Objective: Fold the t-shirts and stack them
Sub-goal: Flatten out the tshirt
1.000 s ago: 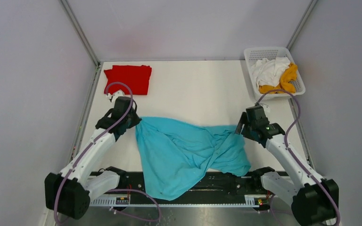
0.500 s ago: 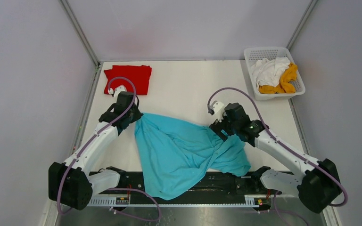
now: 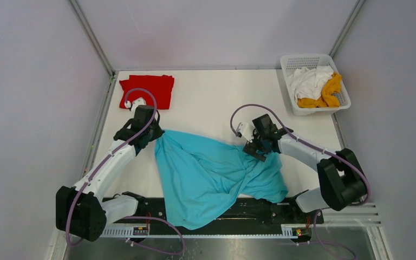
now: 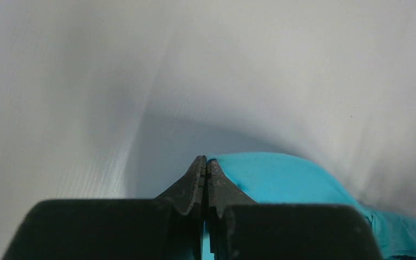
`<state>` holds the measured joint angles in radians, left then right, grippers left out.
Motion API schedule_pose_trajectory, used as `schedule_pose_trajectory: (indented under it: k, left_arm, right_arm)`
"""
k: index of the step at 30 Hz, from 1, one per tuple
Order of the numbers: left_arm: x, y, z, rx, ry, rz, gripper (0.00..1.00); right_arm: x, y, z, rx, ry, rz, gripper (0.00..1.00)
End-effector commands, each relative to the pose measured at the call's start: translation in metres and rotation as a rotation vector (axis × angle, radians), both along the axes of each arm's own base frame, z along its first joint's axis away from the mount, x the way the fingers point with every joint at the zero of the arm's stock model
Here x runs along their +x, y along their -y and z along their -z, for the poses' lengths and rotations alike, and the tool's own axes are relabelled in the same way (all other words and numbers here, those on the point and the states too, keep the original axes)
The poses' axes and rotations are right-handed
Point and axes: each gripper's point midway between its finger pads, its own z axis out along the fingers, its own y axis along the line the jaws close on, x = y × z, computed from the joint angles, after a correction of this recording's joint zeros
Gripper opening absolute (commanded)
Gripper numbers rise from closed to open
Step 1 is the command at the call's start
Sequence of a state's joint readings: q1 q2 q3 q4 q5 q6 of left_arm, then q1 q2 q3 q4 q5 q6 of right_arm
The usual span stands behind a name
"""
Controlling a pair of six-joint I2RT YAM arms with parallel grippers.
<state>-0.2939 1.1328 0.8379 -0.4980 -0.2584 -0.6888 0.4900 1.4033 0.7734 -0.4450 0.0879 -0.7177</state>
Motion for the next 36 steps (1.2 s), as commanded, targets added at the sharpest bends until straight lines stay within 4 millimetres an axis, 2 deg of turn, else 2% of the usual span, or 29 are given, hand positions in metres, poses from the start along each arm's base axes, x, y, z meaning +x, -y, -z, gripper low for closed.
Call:
schedule_pose_trajectory:
  k: [1, 4, 6, 7, 9, 11, 12, 13, 17, 21, 24, 29, 31, 32, 33, 36]
  left_arm:
    - [0.019, 0.002, -0.027, -0.016, 0.095, -0.003, 0.00]
    - [0.020, 0.000, -0.026, -0.012, 0.089, -0.009, 0.00]
    - [0.020, -0.001, -0.026, -0.009, 0.088, -0.013, 0.00]
    - [0.020, -0.002, -0.026, -0.008, 0.088, -0.016, 0.00]
    - [0.021, -0.002, -0.025, -0.006, 0.086, -0.020, 0.00]
    - [0.023, -0.002, -0.025, -0.008, 0.084, -0.022, 0.00]
    - [0.023, -0.002, -0.025, -0.008, 0.083, -0.022, 0.00]
    - [0.024, -0.002, -0.026, -0.009, 0.083, -0.022, 0.00]
    - [0.023, -0.001, -0.038, -0.023, 0.111, -0.024, 0.00]
    - [0.017, -0.006, -0.069, -0.047, 0.196, -0.044, 0.00]
    - [0.009, -0.006, -0.107, -0.090, 0.300, -0.041, 0.00]
    - [-0.020, -0.005, -0.204, -0.194, 0.558, 0.004, 0.00]
    - [-0.040, -0.008, -0.245, -0.224, 0.673, 0.024, 0.00]
    - [-0.054, -0.010, -0.271, -0.245, 0.745, 0.036, 0.00]
    - [-0.062, -0.011, -0.283, -0.257, 0.777, 0.047, 0.00]
    - [-0.098, -0.016, -0.332, -0.300, 0.931, 0.080, 0.00]
  right_arm:
    - [0.043, -0.008, -0.005, 0.026, 0.084, 0.015, 0.94]
    - [0.051, -0.009, 0.001, 0.042, 0.071, 0.036, 0.88]
    - [0.049, -0.008, 0.006, 0.050, 0.045, 0.041, 0.73]
    - [0.047, -0.008, 0.008, 0.051, 0.032, 0.042, 0.55]
    - [0.042, -0.006, 0.012, 0.051, 0.010, 0.044, 0.34]
    - [0.036, -0.006, 0.011, 0.047, -0.023, 0.043, 0.18]
    - [0.035, -0.005, 0.008, 0.046, -0.029, 0.045, 0.05]
    - [0.035, -0.005, 0.004, 0.047, -0.029, 0.049, 0.00]
    - [0.053, 0.007, -0.025, 0.018, 0.121, 0.126, 0.00]
    - [0.065, 0.043, -0.081, -0.070, 0.385, 0.258, 0.00]
    - [0.056, 0.062, -0.134, -0.089, 0.562, 0.335, 0.00]
    - [0.027, 0.060, -0.230, 0.087, 0.824, 0.358, 0.00]
    - [0.010, 0.059, -0.268, 0.169, 0.891, 0.326, 0.00]
    - [-0.002, 0.061, -0.293, 0.223, 0.939, 0.318, 0.00]
    - [-0.008, 0.062, -0.302, 0.243, 0.949, 0.303, 0.00]
    - [-0.040, 0.064, -0.352, 0.352, 1.033, 0.194, 0.00]
